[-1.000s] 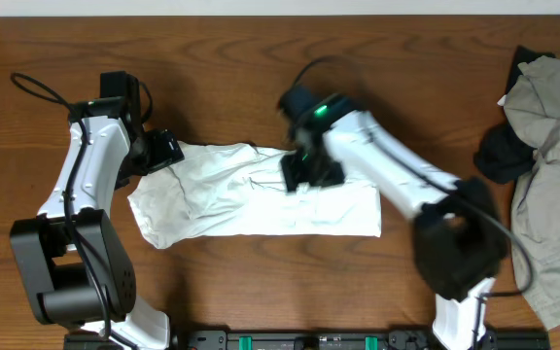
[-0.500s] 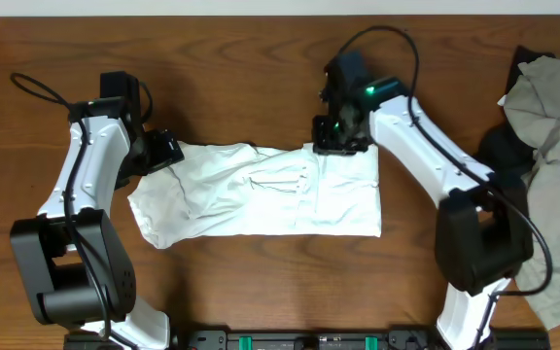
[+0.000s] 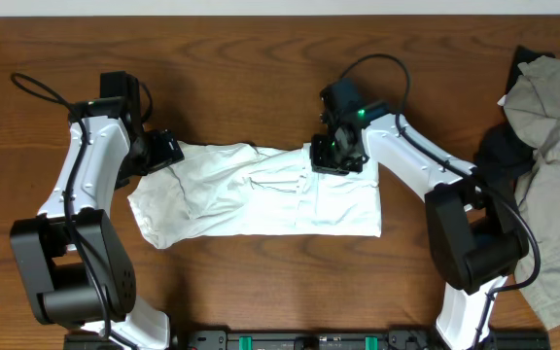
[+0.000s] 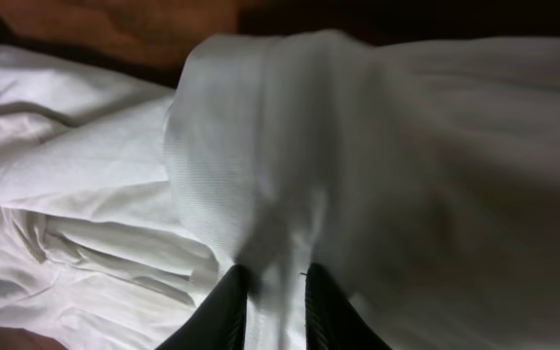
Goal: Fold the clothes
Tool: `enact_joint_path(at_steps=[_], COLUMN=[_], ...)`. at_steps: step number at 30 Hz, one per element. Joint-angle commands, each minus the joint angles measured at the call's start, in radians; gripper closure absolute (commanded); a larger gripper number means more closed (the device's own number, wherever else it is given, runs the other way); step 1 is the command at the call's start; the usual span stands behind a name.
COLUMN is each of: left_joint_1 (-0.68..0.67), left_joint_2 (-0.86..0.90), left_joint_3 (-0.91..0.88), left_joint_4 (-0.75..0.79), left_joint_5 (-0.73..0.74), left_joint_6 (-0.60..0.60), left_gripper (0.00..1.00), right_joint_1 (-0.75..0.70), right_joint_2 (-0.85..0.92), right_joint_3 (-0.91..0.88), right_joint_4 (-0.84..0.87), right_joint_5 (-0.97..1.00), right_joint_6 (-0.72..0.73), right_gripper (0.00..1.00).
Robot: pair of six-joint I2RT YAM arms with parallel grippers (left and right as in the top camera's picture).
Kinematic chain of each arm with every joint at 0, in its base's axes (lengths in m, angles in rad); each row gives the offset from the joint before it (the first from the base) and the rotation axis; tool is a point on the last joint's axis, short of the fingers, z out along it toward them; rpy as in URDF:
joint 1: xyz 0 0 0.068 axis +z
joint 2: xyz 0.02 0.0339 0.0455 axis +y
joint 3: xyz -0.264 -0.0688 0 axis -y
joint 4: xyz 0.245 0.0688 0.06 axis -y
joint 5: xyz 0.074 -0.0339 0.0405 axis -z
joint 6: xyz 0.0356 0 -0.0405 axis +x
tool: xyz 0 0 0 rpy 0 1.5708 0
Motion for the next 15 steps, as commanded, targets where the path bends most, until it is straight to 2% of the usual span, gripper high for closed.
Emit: enact_joint_path(at_steps=[1,9,15], left_joint_1=[0.005,0.005,0.005], left_joint_2=[0.007,0.007,0.007], left_joint_3=[-0.004,-0.004,-0.004], left_joint_4=[-0.002,-0.002,-0.002], left_joint_5=[-0.019,-0.019,-0.019], left_joint_6=[0.013,0.013,0.013], left_gripper=[0.02,0.02,0.02], right_joint_1=[0.030,0.079,0.083], right_joint_2=[0.021,0.032,0.029], right_joint_3=[-0.025,-0.028,-0.001], right_joint_4=[0.027,0.136,0.111], right_joint_5=[-0.026,-0.064,-0.067], right_joint_6=[0.032,0.034,0.013], right_gripper=[0.80,0.83,0.80])
